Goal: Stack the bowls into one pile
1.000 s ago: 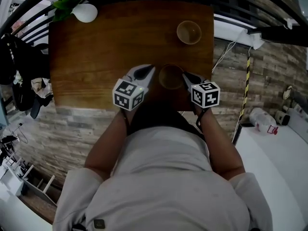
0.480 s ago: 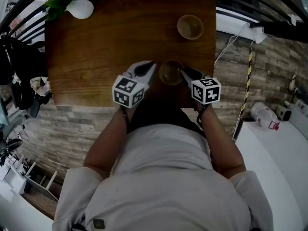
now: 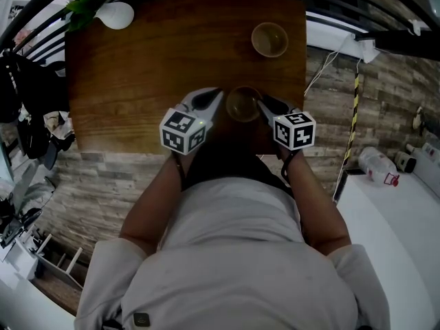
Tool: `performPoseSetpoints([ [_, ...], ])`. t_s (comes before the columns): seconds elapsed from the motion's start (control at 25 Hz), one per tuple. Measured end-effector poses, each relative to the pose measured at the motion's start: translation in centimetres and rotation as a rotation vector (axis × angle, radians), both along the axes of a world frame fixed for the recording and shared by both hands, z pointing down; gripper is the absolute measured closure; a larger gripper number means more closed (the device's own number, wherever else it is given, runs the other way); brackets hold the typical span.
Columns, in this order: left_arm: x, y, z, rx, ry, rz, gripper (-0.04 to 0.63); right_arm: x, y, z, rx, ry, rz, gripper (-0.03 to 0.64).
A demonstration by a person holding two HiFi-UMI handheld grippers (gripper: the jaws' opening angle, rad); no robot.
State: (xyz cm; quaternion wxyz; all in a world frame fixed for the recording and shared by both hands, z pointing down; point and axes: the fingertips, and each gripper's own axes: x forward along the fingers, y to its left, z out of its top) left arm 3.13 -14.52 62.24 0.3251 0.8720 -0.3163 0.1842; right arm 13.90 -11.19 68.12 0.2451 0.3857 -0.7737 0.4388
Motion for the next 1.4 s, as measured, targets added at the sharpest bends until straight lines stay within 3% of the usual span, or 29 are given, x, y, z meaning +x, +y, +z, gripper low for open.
performPoseSetpoints([
  [0.2,0.6,0.4,-1.0,0.017,0.000,0.006,0.591,0.6,0.3,-1.3,0.026,0.000,0.007,0.512],
  [0.4,1.4,1.1,-2.5,0.031,0.013,0.010,0.591,1.1,0.8,-3.4,0.076,0.017,-0.014,0.607],
  [0.88,3.9,3.2,-8.9,0.131,0.022,0.006,0.591,3.2,2.4,-10.5,0.208,0.013,-0.028,0.607],
  [1.12,6.5,4.8,-13.6,0.219,0.039,0.002,0.591,5.7,3.8,-15.0,0.278,-0.026,0.018,0.607],
  [1.4,6.8,5.5,-21.6,0.355,0.052,-0.009,0.591,7.0,3.3,-24.8,0.443,-0.065,0.035,0.608],
])
